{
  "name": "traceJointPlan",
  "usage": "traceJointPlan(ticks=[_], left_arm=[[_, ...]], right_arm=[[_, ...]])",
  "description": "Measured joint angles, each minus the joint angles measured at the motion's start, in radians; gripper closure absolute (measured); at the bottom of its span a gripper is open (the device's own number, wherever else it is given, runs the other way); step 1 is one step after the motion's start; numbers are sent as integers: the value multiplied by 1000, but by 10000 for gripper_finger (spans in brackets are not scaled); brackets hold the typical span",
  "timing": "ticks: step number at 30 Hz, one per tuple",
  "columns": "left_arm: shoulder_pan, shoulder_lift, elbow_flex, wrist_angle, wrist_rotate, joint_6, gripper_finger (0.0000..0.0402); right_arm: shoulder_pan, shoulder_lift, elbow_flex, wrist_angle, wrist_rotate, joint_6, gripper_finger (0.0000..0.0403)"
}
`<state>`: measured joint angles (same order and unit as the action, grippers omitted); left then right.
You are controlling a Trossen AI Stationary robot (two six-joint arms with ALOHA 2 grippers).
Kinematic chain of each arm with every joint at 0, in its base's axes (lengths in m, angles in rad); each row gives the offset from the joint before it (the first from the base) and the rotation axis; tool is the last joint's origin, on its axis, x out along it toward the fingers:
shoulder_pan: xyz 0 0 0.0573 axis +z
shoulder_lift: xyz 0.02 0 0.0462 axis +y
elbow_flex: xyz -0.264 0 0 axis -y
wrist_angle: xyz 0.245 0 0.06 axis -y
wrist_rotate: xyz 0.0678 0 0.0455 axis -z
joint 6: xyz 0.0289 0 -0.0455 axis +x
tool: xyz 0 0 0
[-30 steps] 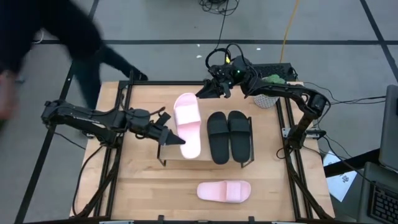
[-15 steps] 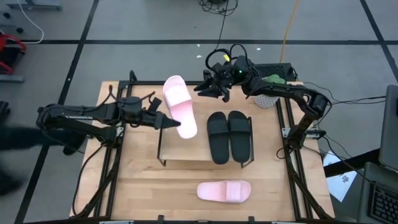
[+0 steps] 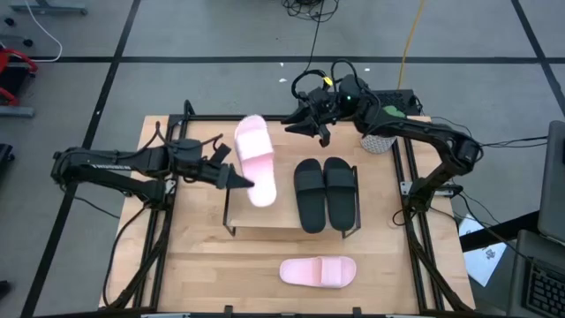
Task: Pick and place slides into the shelf
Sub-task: Put the right pink slipper on the shelf
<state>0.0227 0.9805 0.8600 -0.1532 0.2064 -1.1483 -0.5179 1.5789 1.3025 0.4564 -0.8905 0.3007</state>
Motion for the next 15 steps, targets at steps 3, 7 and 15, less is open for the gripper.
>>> traceJointPlan(ticks=[3,7,15], left_arm=[[-27,6,0,-28,13,6,362],[-49,14,0,-73,5,4,362],[-51,64,0,-100,3,7,362]], right_arm=[[1,-6,0,-20,-2,-31,284],[19,-5,0,-13,-1,-33,284],[76,-5,0,-16,-5,2,284]])
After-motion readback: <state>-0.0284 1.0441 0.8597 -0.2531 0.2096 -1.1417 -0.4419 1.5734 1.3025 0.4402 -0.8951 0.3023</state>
